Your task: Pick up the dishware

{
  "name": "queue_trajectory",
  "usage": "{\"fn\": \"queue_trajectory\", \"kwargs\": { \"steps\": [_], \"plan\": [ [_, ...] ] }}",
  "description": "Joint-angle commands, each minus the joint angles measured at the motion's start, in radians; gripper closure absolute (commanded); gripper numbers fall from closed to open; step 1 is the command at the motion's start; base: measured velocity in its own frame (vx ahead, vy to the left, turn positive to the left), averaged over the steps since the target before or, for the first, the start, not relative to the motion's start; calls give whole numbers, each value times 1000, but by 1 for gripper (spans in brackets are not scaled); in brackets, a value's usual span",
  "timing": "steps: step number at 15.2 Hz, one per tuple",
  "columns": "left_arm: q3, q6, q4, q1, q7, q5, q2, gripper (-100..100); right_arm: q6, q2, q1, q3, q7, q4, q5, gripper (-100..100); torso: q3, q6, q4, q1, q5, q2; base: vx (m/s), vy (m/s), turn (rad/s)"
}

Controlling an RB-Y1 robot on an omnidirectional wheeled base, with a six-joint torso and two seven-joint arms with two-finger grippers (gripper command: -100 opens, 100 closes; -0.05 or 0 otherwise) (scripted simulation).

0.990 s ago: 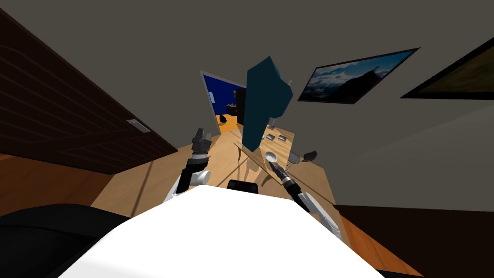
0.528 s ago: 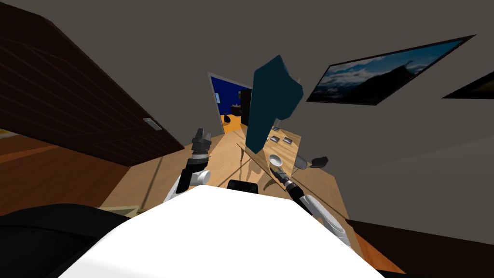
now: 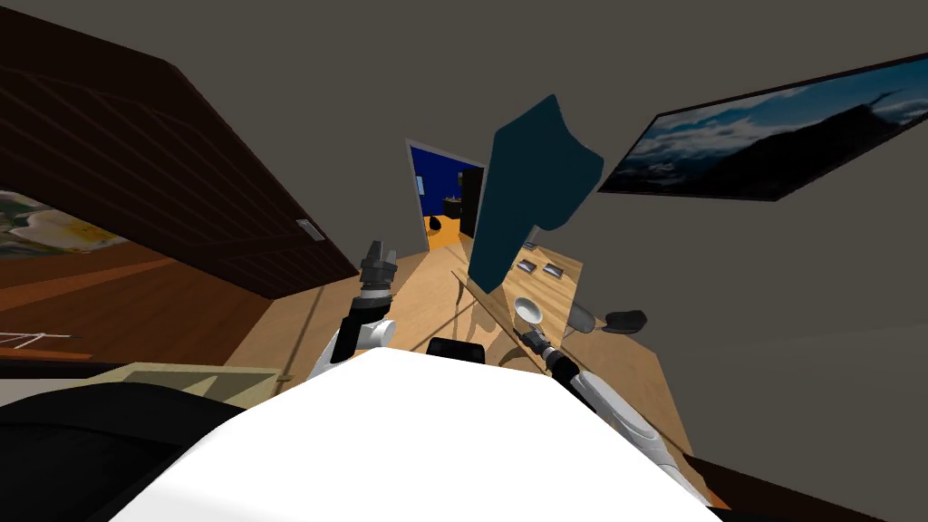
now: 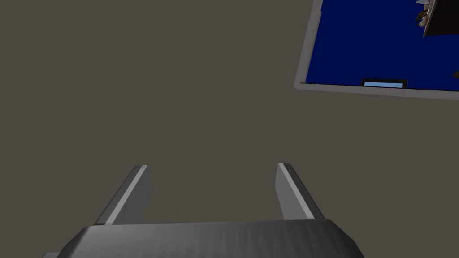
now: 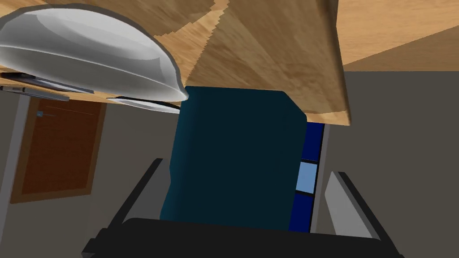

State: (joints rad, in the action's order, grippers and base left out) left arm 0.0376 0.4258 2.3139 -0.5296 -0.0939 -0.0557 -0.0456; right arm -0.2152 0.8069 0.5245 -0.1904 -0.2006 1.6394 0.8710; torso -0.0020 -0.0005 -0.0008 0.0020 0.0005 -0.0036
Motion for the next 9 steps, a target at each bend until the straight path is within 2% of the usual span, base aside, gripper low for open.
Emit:
{"fn": "queue_trajectory", "kwargs": {
  "steps": [1, 4, 5, 8, 9],
  "plan": [
    [0, 0, 0, 0, 0, 0, 0, 0, 11, 20, 5, -10, -13, -15, 40, -100, 0, 0, 0, 0, 0, 0, 53, 17, 145],
    [0, 0, 0, 0, 0, 0, 0, 0, 30, 62, 4, -30, -40, -67, 111, -100, 0, 0, 0, 0, 0, 0, 54, 22, 126],
    [0, 0, 0, 0, 0, 0, 0, 0, 30, 62, 4, -30, -40, -67, 117, -100, 0, 0, 0, 0, 0, 0, 55, 20, 119],
    [0, 0, 0, 0, 0, 0, 0, 0, 48, 100, 3, -50, -66, -115, 187, -100, 0, 0, 0, 0, 0, 0, 52, 17, 137],
    [0, 0, 0, 0, 0, 0, 0, 0, 48, 100, 3, -50, -66, -115, 189, -100, 0, 0, 0, 0, 0, 0, 48, 10, 99]
  ]
}}
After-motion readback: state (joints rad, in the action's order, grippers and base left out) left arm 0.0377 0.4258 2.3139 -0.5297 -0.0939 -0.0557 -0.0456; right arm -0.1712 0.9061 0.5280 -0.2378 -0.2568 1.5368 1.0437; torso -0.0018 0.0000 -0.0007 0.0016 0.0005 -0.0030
